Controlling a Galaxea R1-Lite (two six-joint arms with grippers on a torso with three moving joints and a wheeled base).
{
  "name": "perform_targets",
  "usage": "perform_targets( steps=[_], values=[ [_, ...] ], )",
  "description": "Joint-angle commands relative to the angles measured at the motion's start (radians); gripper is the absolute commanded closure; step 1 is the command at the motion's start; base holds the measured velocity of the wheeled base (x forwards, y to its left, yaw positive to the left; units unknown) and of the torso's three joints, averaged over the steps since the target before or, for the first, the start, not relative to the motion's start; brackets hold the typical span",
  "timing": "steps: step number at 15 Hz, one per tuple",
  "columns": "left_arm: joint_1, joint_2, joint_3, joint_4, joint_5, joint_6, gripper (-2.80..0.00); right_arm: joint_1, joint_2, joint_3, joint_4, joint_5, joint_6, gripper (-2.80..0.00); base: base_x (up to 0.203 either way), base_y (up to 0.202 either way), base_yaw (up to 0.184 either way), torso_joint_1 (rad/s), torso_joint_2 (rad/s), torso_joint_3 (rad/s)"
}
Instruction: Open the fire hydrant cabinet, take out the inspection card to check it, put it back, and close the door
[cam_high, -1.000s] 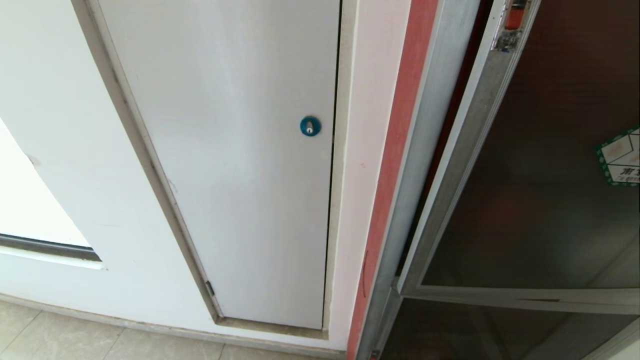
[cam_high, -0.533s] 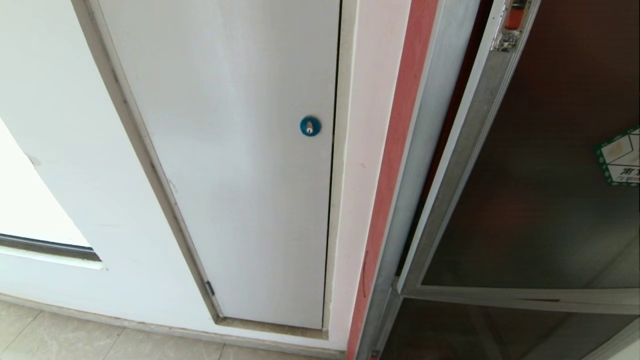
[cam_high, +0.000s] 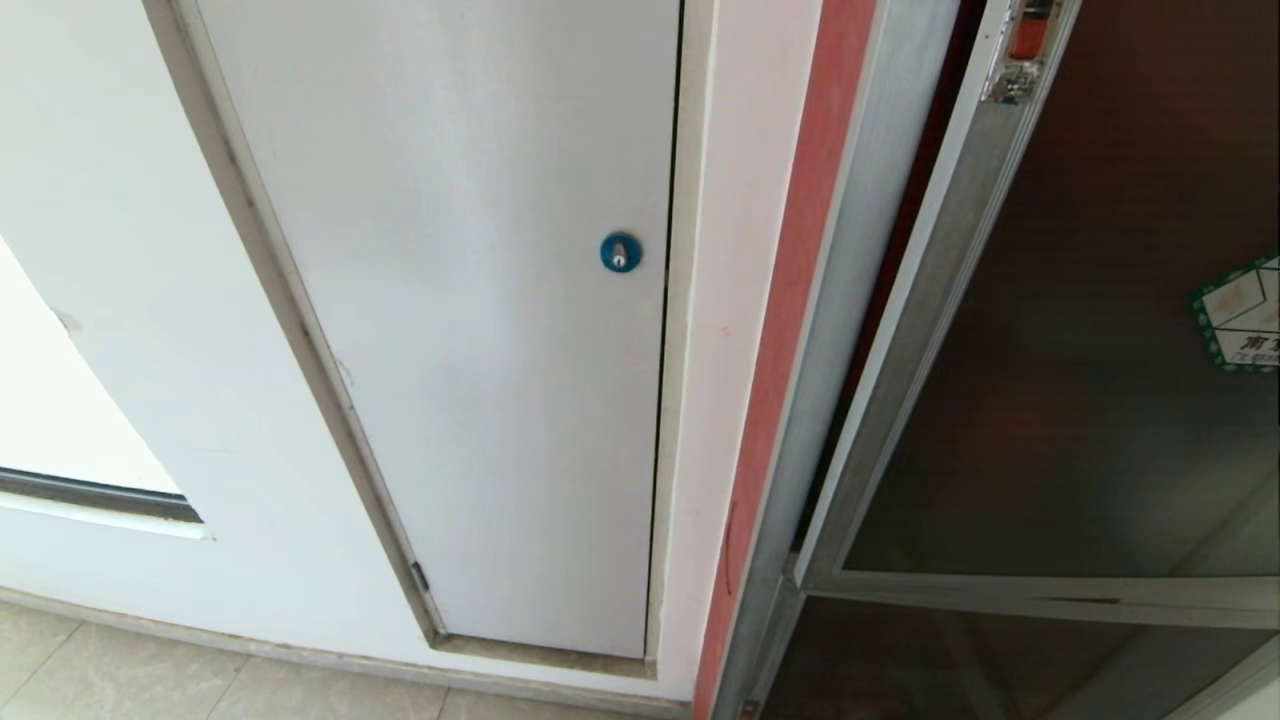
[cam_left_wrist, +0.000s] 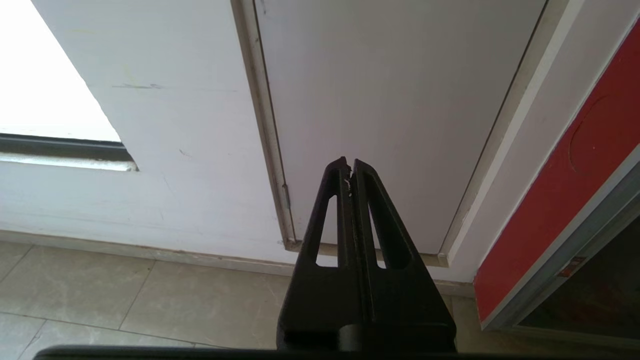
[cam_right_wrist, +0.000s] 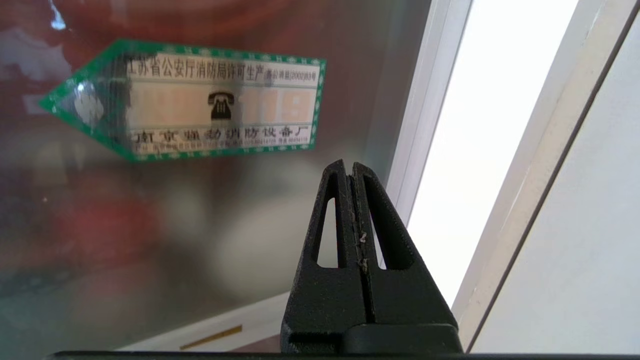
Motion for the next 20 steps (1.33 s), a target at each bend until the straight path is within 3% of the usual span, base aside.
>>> perform_targets(
  steps=[1,6,10,13,17,20],
  values=[
    [0.000,0.001,0.000,0.000,0.000,0.000,0.00,-0.008,-0.044,0.054,-0.004,0.016,0.001,0.00,0.000,0.000,0.000,0.000,0.00,0.000],
    [-0.001,0.000,0.000,0.000,0.000,-0.001,0.00,-0.026,-0.168,0.215,-0.003,0.190,0.048,0.00,0.000,0.000,0.000,0.000,0.00,0.000],
    [0.001,0.000,0.001,0.000,0.000,0.000,0.00,-0.026,-0.236,0.274,0.067,0.271,0.157,0.00,0.000,0.000,0.000,0.000,0.00,0.000],
    [0.001,0.000,0.000,0.001,0.000,0.001,0.00,-0.027,-0.249,0.278,0.173,0.369,0.315,0.00,0.000,0.000,0.000,0.000,0.00,0.000],
    [0.000,0.000,0.000,0.000,0.000,-0.001,0.00,-0.028,-0.249,0.361,0.175,0.443,0.327,0.00,0.000,0.000,0.000,0.000,0.00,0.000],
    [0.001,0.000,0.000,0.000,0.000,-0.001,0.00,-0.028,-0.249,0.485,0.068,0.481,0.324,0.00,0.000,0.000,0.000,0.000,0.00,0.000]
  ],
)
